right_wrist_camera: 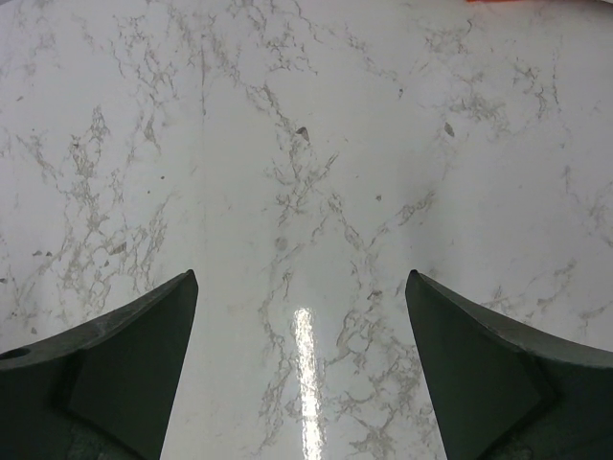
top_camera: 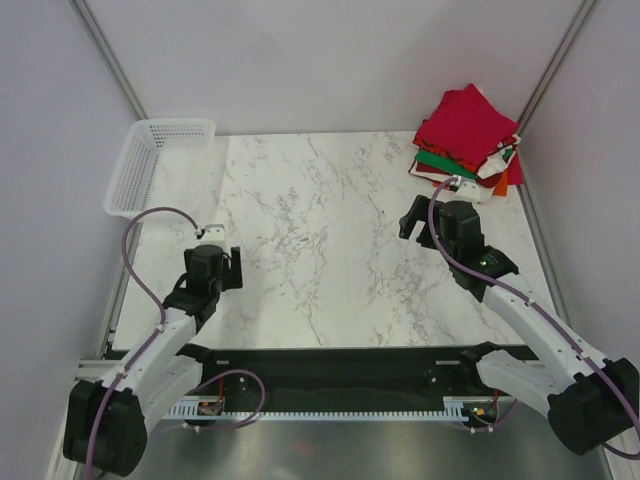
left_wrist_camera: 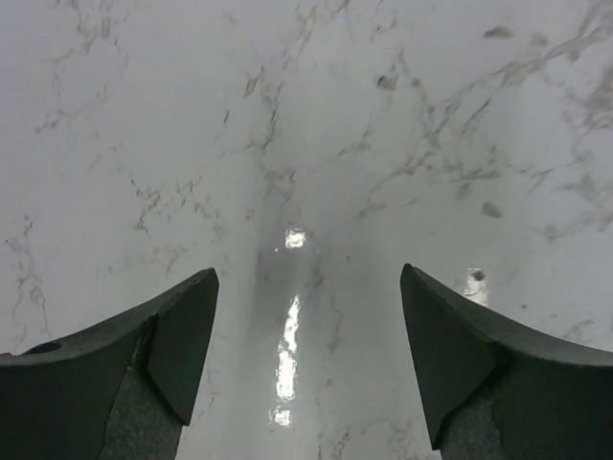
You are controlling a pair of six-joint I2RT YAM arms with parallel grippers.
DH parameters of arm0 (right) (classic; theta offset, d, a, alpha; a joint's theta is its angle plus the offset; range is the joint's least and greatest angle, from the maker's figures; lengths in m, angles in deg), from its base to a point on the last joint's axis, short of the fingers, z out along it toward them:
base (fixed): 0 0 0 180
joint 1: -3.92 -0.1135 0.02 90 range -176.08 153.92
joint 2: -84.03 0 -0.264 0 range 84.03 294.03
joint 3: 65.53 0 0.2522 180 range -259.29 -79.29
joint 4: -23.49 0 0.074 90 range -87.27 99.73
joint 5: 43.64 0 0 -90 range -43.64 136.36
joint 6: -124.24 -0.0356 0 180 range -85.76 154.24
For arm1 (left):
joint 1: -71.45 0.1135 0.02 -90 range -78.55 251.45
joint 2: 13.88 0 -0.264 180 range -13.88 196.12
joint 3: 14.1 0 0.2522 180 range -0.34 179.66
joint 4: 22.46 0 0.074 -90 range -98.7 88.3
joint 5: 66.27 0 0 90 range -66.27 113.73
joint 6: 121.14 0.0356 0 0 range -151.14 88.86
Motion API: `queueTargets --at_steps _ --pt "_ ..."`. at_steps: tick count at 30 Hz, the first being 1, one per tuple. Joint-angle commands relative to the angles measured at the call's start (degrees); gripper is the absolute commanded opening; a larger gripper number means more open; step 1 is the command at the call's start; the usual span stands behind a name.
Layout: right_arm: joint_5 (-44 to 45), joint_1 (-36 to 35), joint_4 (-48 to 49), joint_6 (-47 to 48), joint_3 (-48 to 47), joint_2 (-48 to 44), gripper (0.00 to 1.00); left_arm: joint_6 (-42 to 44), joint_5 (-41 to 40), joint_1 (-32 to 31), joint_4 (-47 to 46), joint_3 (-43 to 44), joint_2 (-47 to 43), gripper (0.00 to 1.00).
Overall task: Fold and stack the t-shirts
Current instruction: Reset both grippers
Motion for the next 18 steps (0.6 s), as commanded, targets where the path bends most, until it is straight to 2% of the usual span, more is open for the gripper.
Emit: queueTargets --at_steps 1,2,3,9,10,12,14,15,18 --pt "2.6 -1.6 3.9 -1.2 1.8 -1.6 0.98 5.8 -7.8 2.5 -14.2 -2.1 6.2 0.85" --pt "2.3 -1.8 4.2 -1.3 2.6 -1.6 0.98 -0.8 -2.1 4.2 -31.5 -2.4 8.4 0.93" --pt "1.8 -2.0 4.5 -1.5 2.9 -2.1 0.98 -2.1 0.4 5.1 -36.8 -2.8 12.1 0.93" --pt "1.0 -2.0 4.0 -1.2 3.3 -2.8 0.98 1.7 6.2 9.1 -49.2 -1.8 26.4 0.9" --pt "1.0 -2.0 4.0 -1.2 3.6 -3.1 0.98 2.7 7.9 9.2 -55.4 -2.8 29.4 0.89" --pt "1.1 -2.0 3.8 -1.2 3.8 -3.6 0.98 7.4 12.0 9.3 -55.9 -1.4 31.8 0.82" --pt "1.3 -2.1 3.3 -1.0 4.1 -4.1 0.98 10.4 14.1 9.9 -60.2 -1.2 34.0 0.85" --pt "1.4 -2.0 3.3 -0.9 4.1 -4.4 0.98 10.5 19.7 10.8 -60.5 -1.5 35.1 0.84" --pt "2.3 -2.1 3.3 -0.1 4.1 -4.9 0.98 9.8 24.0 13.0 -65.9 -3.7 35.0 0.86"
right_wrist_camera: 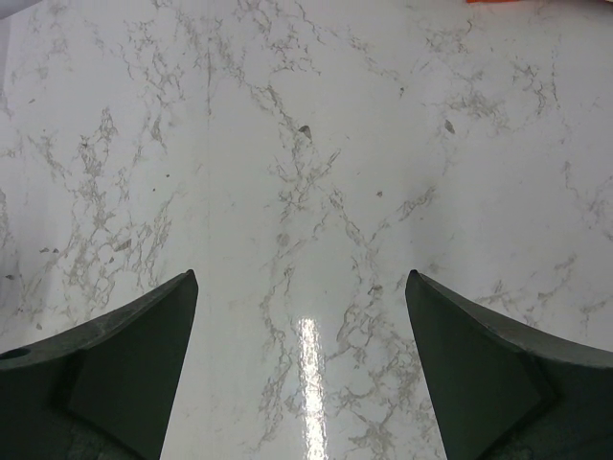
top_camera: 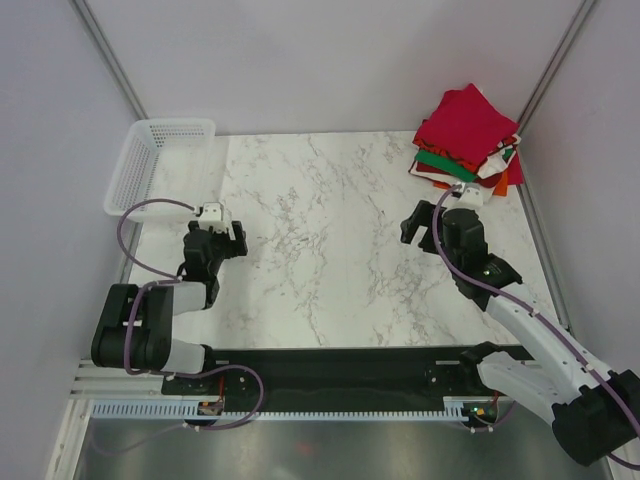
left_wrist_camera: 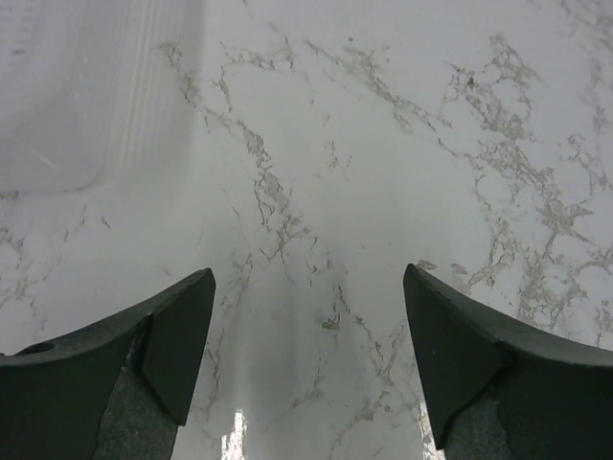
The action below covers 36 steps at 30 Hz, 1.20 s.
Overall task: Fold and stack the t-shirts
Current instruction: Reset both grippers
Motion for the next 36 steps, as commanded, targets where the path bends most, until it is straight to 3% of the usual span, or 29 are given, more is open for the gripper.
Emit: queueTargets --at_steps 1,2,4,6,7,13,18,21,25,29,33,34,36 --pt "1.8 -0.2 1.9 0.6 0.0 -1.2 0.98 4.2 8.1 1.9 -17.7 -5.1 0.1 0.87" --pt "2.0 -0.2 2.2 0.6 -0.1 -1.2 0.98 4.3 7.0 1.5 -27.4 -7.1 2.6 0.91" --pt "2.1 -0.2 2.8 0.6 -0.2 -1.0 0.98 4.3 6.4 1.3 -22.1 -6.0 1.3 0.91" --pt "1.3 -0.3 3.0 0.6 -0.3 -1.1 0.98 4.2 5.9 1.4 -22.6 -6.0 1.6 0.92" --pt "0.1 -0.3 3.6 1.1 0.0 -1.2 0.98 4.2 5.9 1.4 -22.6 -6.0 1.6 0.99" --pt "0.0 -0.3 7.8 8.4 1.2 -1.0 0.98 4.2 5.8 1.3 -22.7 -6.2 1.3 1.0" --pt "9.5 -0.2 9.8 19.4 0.6 5.3 0.98 4.1 5.8 1.3 -22.6 -6.2 1.4 1.0" --pt "17.1 -0.3 18.0 22.9 4.2 6.6 0.98 4.2 5.9 1.3 -22.6 -6.2 1.3 1.0" --pt "24.1 1.4 38.2 30.1 15.5 7.5 0.98 4.2 5.8 1.3 -22.6 -6.2 1.3 1.0" --pt "22.3 6.6 48.9 27.8 22.1 13.3 0.98 4.1 5.9 1.3 -22.6 -6.2 1.3 1.0" --pt "20.6 8.5 64.4 31.9 28.2 19.1 0.97 4.1 5.9 1.4 -22.7 -6.2 1.4 1.0" --pt "15.0 9.0 67.6 32.5 28.7 19.2 0.98 4.1 5.9 1.4 -22.7 -6.2 1.3 1.0" --pt "11.3 11.3 84.3 31.8 32.6 22.9 0.98 4.2 5.9 1.4 -22.7 -6.3 1.3 1.0"
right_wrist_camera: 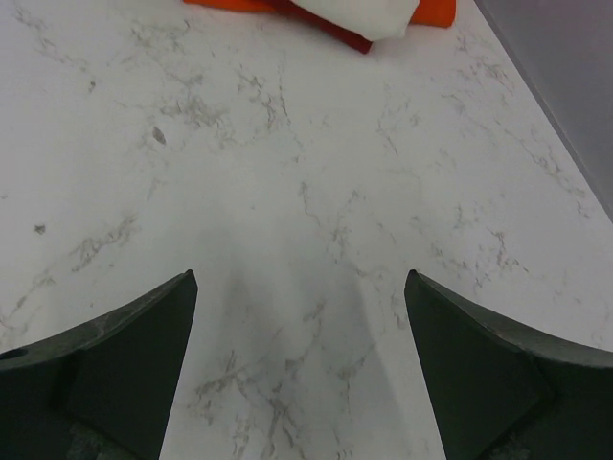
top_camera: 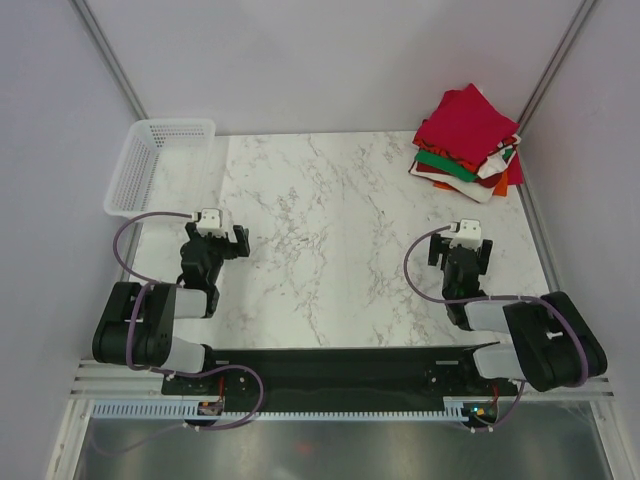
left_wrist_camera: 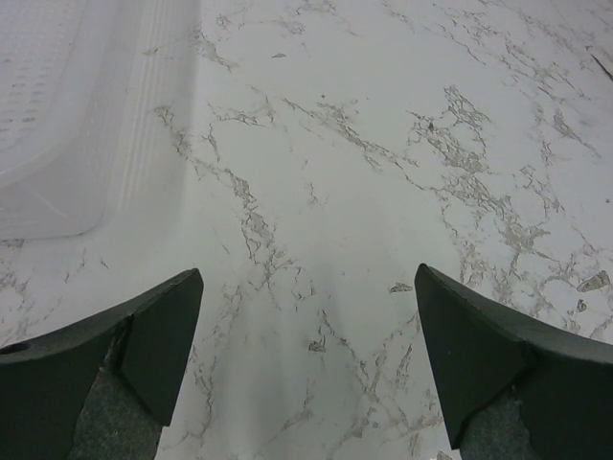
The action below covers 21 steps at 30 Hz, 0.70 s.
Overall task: Fold and stack the t-shirts
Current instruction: Reset both grippers
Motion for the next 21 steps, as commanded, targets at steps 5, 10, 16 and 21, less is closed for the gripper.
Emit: queueTargets --at_steps 5,10,16,21 --pt "-11.0 5.3 26.5 -1.2 -0.5 11.0 0.98 2.7 0.5 0.0 -3.7 -0.1 -0.1 1.0" --pt "-11.9 6.3 29.9 -0.8 -0.3 13.4 0.98 2.7 0.5 0.0 -3.7 -0.1 0.1 1.0" --pt "-12.0 6.2 30.5 -0.5 -0.2 13.3 0.98 2.7 0.5 0.0 -3.7 -0.1 0.0 1.0" --pt "-12.2 6.2 30.3 -0.6 -0.5 13.5 0.98 2.8 0.6 0.0 -3.7 -0.1 0.1 1.0"
